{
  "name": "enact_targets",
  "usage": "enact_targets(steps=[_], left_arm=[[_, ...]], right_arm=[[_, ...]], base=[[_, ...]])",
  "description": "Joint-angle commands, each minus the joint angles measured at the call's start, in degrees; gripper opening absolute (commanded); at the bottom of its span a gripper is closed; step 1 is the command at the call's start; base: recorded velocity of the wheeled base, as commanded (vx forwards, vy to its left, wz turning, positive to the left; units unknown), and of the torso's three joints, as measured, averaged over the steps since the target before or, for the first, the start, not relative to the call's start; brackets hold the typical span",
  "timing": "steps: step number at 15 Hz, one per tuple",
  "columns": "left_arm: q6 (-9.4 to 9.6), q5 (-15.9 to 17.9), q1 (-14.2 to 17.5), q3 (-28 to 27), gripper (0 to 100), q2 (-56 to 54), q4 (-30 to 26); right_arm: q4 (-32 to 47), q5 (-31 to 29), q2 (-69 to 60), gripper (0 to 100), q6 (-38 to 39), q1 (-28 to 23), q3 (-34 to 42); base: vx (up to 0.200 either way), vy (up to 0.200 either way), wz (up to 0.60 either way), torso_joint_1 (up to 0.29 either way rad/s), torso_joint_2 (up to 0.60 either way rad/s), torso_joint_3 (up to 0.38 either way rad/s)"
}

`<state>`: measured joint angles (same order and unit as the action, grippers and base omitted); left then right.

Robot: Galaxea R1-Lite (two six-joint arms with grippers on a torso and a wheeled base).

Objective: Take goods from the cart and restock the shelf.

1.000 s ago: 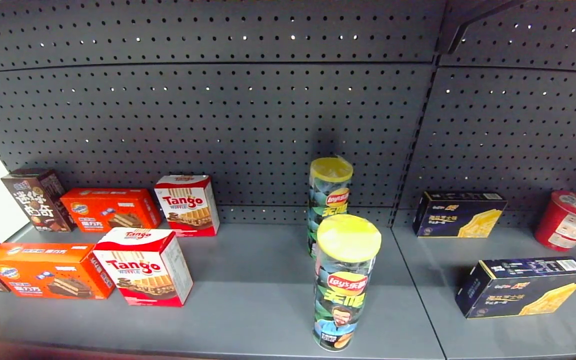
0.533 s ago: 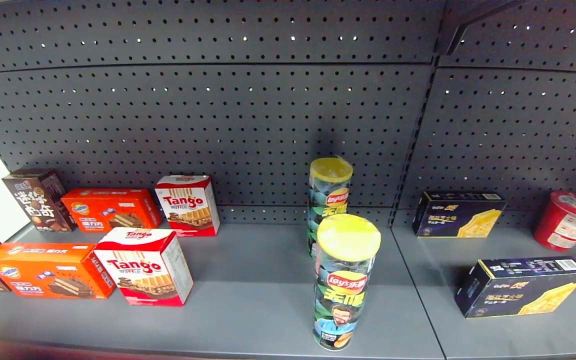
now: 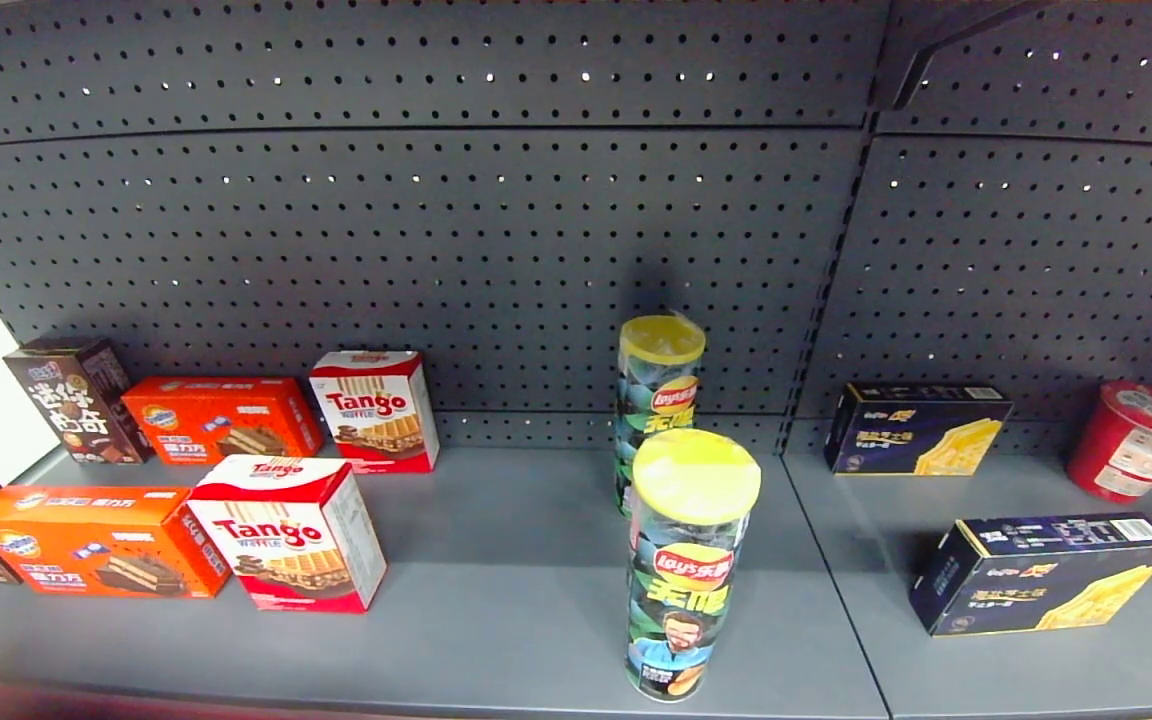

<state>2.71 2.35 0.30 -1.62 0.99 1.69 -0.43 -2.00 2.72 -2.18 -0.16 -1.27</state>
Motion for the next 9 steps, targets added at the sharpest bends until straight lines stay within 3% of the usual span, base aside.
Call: enact_targets(steps=[1, 5, 7, 9], left_arm=[[-2.88, -0.2, -0.3, 1.0, 100, -1.0, 0.2], [-3.41, 0.1, -0.3, 1.4, 100, -1.0, 0.9], [-3.41, 0.1, -0.3, 1.4, 100, -1.0, 0.9], [-3.32, 0.3, -0.3, 1.4, 100, -1.0, 0.9]], right_arm=[[-0.1, 0.4, -2.7, 100, 0.1, 0.2, -0.1], [-0.2, 0.9, -2.7, 100, -1.9, 0.2, -0.1], [-0.2, 0.9, -2.7, 100, -2.5, 0.2, -0.1], [-0.2, 1.1, -2.7, 100, -2.6, 0.2, -0.1]], base=[[0.000, 0.000, 0.00, 0.000, 0.00, 0.000], [0.000, 0.000, 0.00, 0.000, 0.00, 0.000], [0.000, 0.000, -0.60, 0.002, 0.00, 0.000], [0.000, 0.000, 0.00, 0.000, 0.00, 0.000]])
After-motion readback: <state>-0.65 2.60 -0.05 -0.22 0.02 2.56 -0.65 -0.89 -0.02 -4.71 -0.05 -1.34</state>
